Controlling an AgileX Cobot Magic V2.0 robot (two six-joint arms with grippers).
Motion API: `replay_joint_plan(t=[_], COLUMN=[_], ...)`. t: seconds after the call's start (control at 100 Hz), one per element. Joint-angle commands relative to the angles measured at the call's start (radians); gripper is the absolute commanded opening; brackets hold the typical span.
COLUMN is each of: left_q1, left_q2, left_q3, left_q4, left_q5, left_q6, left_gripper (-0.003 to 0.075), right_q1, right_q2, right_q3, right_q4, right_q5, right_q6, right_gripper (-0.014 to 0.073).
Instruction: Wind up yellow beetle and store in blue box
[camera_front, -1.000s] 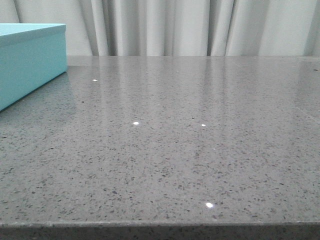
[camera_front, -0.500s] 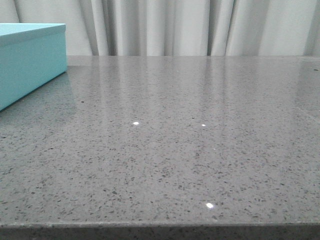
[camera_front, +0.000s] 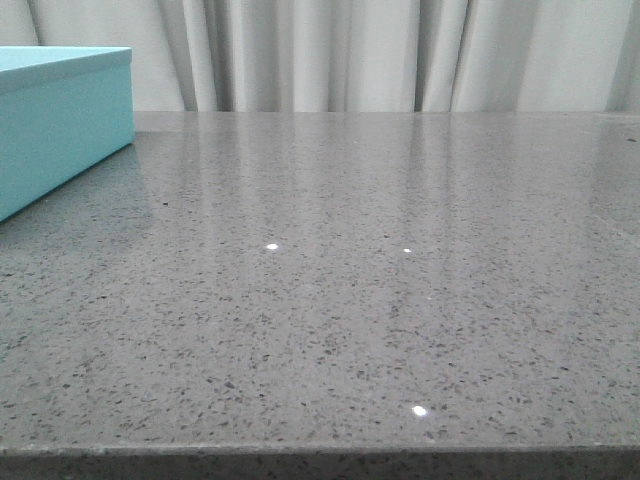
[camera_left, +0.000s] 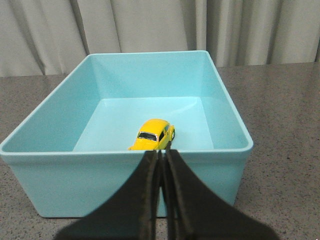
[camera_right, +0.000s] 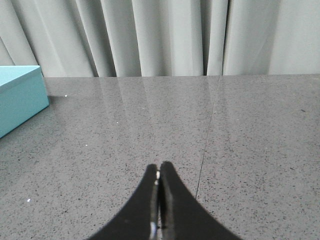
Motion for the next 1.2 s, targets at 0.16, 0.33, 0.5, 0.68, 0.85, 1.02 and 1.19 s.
replay_joint_plan(t=[0.16, 0.33, 0.5, 0.68, 0.85, 1.02, 1.19], left_q1=[-0.029, -0.085, -0.089, -0.089, -0.089, -0.089, -0.089], left_q2=[0.010, -0.014, -0.064, -0.155, -0.207, -0.212, -0.212], left_q3=[0.043, 0.130, 0.232, 0.314, 0.399, 0.413, 0.413], left_q4=[-0.012, 0.028, 0.097, 0.127, 0.145, 0.179, 0.179], left_q5=[-0.106, -0.273, -0.475, -0.482, -0.489, -0.423, -0.423], left_q6=[-0.050, -0.090, -0.095, -0.102, -0.188, -0.244, -0.244], left_gripper=[-0.0020, -0.0020, -0.0020, -0.0020, -0.0020, -0.0020, -0.0020], right_q1=[-0.001, -0.001, -0.001, -0.001, -0.001, -0.001, -0.001], right_q2=[0.006, 0.006, 0.006, 0.006, 0.006, 0.007, 0.007], right_q3=[-0.025, -0.025, -0.025, -0.025, -0.025, -0.025, -0.023], right_q4=[-0.016, -0.016, -0.016, -0.016, -0.016, -0.016, -0.016], right_q5=[-0.084, -0.084, -0.084, -0.084, -0.084, -0.083, -0.081], right_q6=[-0.013, -0.013, -0.013, -0.013, -0.013, -0.013, -0.013], right_gripper=[-0.0067, -0.0067, -0.0067, -0.0067, -0.0067, -0.0067, -0.0067])
